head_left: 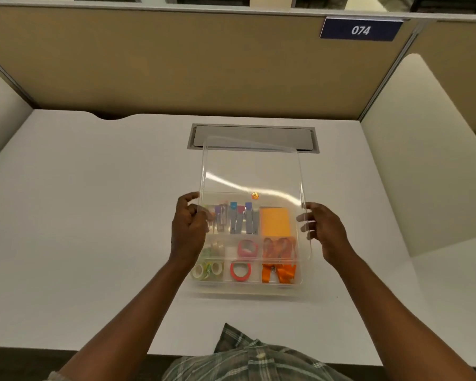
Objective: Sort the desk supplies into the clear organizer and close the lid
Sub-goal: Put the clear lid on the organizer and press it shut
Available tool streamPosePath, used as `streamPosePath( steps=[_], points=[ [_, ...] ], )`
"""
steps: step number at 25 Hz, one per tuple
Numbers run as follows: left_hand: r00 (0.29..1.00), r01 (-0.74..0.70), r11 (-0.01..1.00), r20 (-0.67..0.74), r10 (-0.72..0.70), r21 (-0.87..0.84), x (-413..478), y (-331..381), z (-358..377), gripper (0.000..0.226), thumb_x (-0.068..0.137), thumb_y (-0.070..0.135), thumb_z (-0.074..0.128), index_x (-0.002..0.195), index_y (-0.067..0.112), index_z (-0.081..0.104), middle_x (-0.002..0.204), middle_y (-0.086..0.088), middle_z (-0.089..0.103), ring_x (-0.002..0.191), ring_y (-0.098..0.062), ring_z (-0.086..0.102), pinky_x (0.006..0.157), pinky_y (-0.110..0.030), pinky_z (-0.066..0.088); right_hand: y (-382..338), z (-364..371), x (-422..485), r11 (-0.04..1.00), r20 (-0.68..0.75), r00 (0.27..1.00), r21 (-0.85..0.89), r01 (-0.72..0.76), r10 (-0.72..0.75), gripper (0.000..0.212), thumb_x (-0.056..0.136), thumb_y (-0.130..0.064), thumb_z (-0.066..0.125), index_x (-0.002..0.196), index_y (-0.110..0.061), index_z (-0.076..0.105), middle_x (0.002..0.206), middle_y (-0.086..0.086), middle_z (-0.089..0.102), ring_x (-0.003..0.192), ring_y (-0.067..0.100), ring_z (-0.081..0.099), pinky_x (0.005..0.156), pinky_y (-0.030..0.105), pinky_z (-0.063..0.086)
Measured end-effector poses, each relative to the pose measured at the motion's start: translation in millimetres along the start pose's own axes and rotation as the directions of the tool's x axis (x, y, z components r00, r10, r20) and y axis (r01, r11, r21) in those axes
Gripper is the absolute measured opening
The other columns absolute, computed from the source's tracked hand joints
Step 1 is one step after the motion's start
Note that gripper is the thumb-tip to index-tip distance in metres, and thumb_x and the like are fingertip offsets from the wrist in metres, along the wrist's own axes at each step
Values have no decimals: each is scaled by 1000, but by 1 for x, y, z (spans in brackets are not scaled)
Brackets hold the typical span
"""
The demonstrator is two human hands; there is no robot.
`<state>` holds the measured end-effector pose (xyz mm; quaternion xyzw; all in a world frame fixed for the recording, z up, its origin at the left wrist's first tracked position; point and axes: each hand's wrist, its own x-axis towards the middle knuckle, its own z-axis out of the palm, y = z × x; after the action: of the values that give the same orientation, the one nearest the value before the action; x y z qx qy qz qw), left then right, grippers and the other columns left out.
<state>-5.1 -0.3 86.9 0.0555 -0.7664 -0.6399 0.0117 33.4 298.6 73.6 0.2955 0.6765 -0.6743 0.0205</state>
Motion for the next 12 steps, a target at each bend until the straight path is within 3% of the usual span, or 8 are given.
streamPosePath(
  steps=[3, 5, 7, 9, 12],
  points=[
    [998, 65, 972, -34, -59, 227, -15, -31, -1, 36, 95, 9, 45, 127, 26, 51, 73, -1, 66, 62, -7, 59, 61, -25, 45, 29, 12, -15, 984, -85, 994, -168, 57, -72, 17, 101, -29, 49, 105, -28, 66, 86, 6, 72, 61, 11, 59, 54, 26, 46],
    [998, 54, 933, -35, -45, 355, -23, -45, -2, 34, 98, 10, 45, 131, 18, 51, 76, -1, 64, 66, -9, 60, 59, -21, 43, 46, 21, -24, 949, -144, 983, -308, 66, -115, 17, 101, -31, 50, 110, -26, 64, 90, 2, 72, 73, 17, 64, 68, 34, 52],
    [999, 40, 900, -38, -26, 434, -26, -54, -5, 33, 99, 10, 46, 132, 11, 52, 98, -6, 65, 84, -20, 64, 71, -23, 45, 59, 26, -30, 903, -156, 977, -423, 68, -147, 20, 101, -29, 50, 115, -24, 63, 98, 2, 71, 85, 20, 66, 77, 33, 52],
    [999, 40, 865, -45, -20, 500, -26, -61, -8, 30, 99, 10, 48, 128, 7, 55, 116, -10, 61, 99, -26, 63, 79, -28, 44, 66, 29, -31, 875, -148, 973, -477, 84, -175, 21, 101, -24, 50, 117, -21, 62, 102, 3, 70, 87, 18, 64, 75, 29, 48],
    [999, 45, 817, -18, -43, 575, -24, -66, -11, 31, 97, 11, 51, 128, 7, 57, 112, -12, 57, 91, -27, 63, 73, -29, 43, 70, 33, -28, 815, -153, 962, -570, 102, -228, 22, 99, -20, 53, 118, -16, 64, 105, 6, 68, 86, 15, 59, 77, 25, 43]
  ],
)
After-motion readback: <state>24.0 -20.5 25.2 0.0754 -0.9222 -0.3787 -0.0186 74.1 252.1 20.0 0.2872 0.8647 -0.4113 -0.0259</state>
